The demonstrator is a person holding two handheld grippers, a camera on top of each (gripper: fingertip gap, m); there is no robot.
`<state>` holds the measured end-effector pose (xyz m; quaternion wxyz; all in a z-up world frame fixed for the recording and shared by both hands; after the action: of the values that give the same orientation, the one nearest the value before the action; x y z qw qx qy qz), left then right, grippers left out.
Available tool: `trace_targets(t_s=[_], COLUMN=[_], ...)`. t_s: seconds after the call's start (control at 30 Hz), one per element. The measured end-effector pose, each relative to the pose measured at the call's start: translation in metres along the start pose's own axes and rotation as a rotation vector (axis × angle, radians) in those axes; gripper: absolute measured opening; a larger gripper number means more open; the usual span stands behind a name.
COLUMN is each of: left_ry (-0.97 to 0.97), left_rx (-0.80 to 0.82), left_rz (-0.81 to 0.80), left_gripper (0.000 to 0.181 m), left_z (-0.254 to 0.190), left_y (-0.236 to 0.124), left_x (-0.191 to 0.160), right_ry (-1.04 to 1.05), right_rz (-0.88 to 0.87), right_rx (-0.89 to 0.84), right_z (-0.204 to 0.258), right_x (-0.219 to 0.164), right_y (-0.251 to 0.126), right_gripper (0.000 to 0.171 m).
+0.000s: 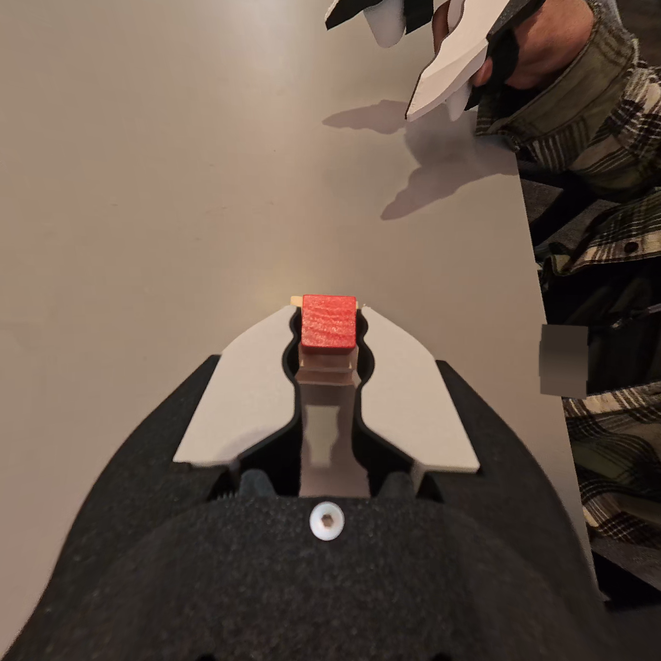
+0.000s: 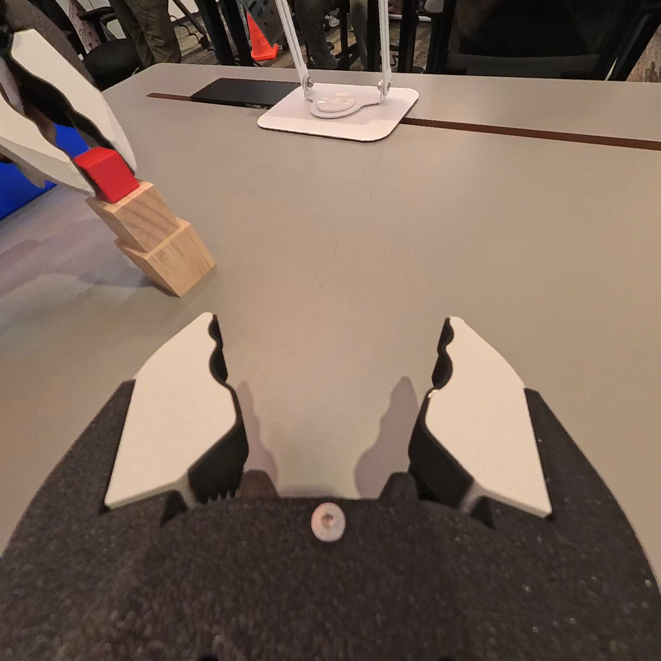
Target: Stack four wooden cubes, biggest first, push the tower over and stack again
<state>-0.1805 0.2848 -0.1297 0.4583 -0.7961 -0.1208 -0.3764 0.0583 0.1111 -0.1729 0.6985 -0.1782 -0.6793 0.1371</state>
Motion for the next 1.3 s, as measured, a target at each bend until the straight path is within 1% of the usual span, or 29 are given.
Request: trace_targets(t_s=[0.57, 0.6, 0.73, 0.77, 0.83, 0.9, 1.0, 1.07, 1.17, 1.3], left_ry=[0.011, 0.012, 0.028, 0.032, 0.031, 0.009, -0.052, -0.087, -0.105, -0.095], left_rx=[0.016, 0.018, 0.041, 0.058, 0.106, 0.187, 0.275, 0.284, 0.259, 0.224], left_rz=[0.014, 0.014, -0.005, -0.015, -0.040, -0.032, 0.006, 0.057, 0.178, 0.351], left_gripper=[0.029, 0.032, 0.055, 0.062, 0.069, 0.076, 0.078, 0.075, 0.073, 0.072], left_z=[-0.001, -0.001, -0.004, -0.005, -0.007, -0.009, -0.010, -0.012, -0.012, -0.006], left_y=[0.004, 0.004, 0.000, -0.005, -0.019, -0.038, -0.062, -0.069, -0.069, -0.064], left_x=[-0.004, -0.004, -0.002, 0.000, -0.001, -0.009, -0.036, -0.057, -0.085, -0.110], right_ry=[-0.005, -0.005, -0.004, -0.003, -0.002, -0.005, 0.004, 0.003, -0.007, -0.013], right_rz=[0.002, 0.002, -0.003, -0.003, -0.005, -0.005, -0.011, -0.011, -0.007, -0.011], right_rx=[0.001, 0.002, 0.001, 0.001, 0.001, 0.000, 0.002, 0.007, 0.014, 0.012], right_z=[0.001, 0.001, 0.001, 0.001, 0.001, 0.001, 0.000, 0.001, 0.005, 0.006], right_x=[0.000, 0.000, 0.000, 0.000, 0.000, 0.001, 0.002, 0.002, 0.001, 0.002], right_y=[0.001, 0.001, 0.000, 0.000, 0.000, -0.001, -0.001, 0.000, 0.000, -0.001], right_gripper=[0.113, 0.113, 0.114, 0.114, 0.114, 0.114, 0.114, 0.114, 0.114, 0.114])
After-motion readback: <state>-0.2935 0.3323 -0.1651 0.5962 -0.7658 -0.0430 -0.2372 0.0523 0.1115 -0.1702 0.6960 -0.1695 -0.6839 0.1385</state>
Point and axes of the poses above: each gripper's, where its closed fingertips meet, y out along the fingers, x out of its top, z = x × y across the jaws, the point moved 8 cm from there along -y, back along the fingers, and after that the axes turned 15 degrees about -x, right-handed, at the moved point
